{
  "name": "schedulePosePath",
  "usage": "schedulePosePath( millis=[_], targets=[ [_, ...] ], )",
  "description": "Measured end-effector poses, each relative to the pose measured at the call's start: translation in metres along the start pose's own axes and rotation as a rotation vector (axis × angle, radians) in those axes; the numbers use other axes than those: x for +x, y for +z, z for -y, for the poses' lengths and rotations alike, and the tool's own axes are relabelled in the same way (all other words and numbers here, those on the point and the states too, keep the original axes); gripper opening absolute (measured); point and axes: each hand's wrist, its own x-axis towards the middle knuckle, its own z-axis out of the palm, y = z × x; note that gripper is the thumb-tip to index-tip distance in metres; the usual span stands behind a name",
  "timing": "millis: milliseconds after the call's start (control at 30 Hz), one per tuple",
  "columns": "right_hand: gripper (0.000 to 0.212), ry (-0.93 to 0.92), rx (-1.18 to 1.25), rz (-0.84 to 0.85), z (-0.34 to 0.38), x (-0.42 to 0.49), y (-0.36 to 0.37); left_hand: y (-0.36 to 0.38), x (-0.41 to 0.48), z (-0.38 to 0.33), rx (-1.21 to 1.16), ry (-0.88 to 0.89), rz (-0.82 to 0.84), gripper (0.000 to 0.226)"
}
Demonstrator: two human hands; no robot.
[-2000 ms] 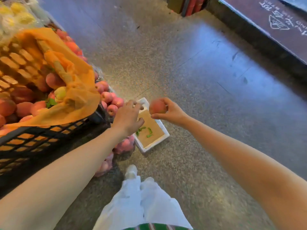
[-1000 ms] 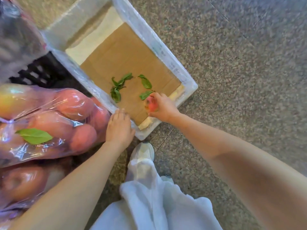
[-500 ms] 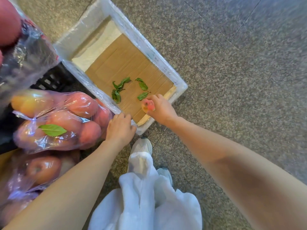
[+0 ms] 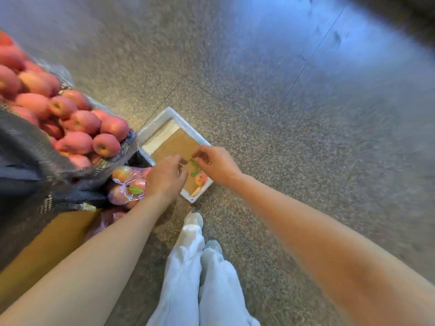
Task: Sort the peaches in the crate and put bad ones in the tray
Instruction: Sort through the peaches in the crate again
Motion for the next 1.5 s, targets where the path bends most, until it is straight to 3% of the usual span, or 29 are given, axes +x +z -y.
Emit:
schedulePosePath(
  millis=[200, 400, 533, 633, 767, 867, 1000, 1167, 1333, 1500],
  targets=[
    [0.019, -0.184, -0.022, -0.056, 0.132, -0.06, -0.062, -0.136, -0.08, -0.041, -0.053, 0.069, -0.287, 0.021],
    [0.019, -0.402, 0.002, -0.048, 0.253, -0.098, -0.075, -0.25, -0.156, -0.035, 0.097, 0.181, -0.65, 0.021],
    [0.022, -0.627, -0.047, -0.069, 0.318, -0.118, -0.054, -0.292, -0.208, 0.002, 0.299, 0.048, -0.811, 0.033],
    [0.034, -0.799, -0.129, -0.041, 0.352, -0.129, -0.027, -0.305, -0.24, 0.036, 0.381, -0.168, -0.768, 0.049],
    [0.039, -0.886, -0.335, 0.081, 0.383, -0.14, 0.006, -0.317, -0.272, 0.075, 0.364, -0.312, -0.542, 0.062],
    [0.025, -0.857, -0.45, 0.155, 0.402, -0.145, 0.024, -0.325, -0.291, 0.097, 0.329, -0.218, -0.454, 0.047],
    [0.024, -0.76, -0.595, 0.075, 0.424, -0.144, 0.036, -0.343, -0.311, 0.122, 0.091, -0.053, -0.374, 0.04],
    [0.026, -0.631, -0.657, 0.072, 0.46, -0.147, 0.058, -0.379, -0.335, 0.169, 0.107, -0.043, -0.469, 0.021],
    [0.028, -0.647, -0.39, 0.354, 0.507, -0.156, 0.113, -0.412, -0.362, 0.225, 0.222, -0.267, -0.579, 0.022],
    [0.056, -0.549, -0.508, 0.692, 0.54, -0.148, 0.167, -0.418, -0.383, 0.264, 0.302, -0.499, -0.408, 0.063]
  ],
)
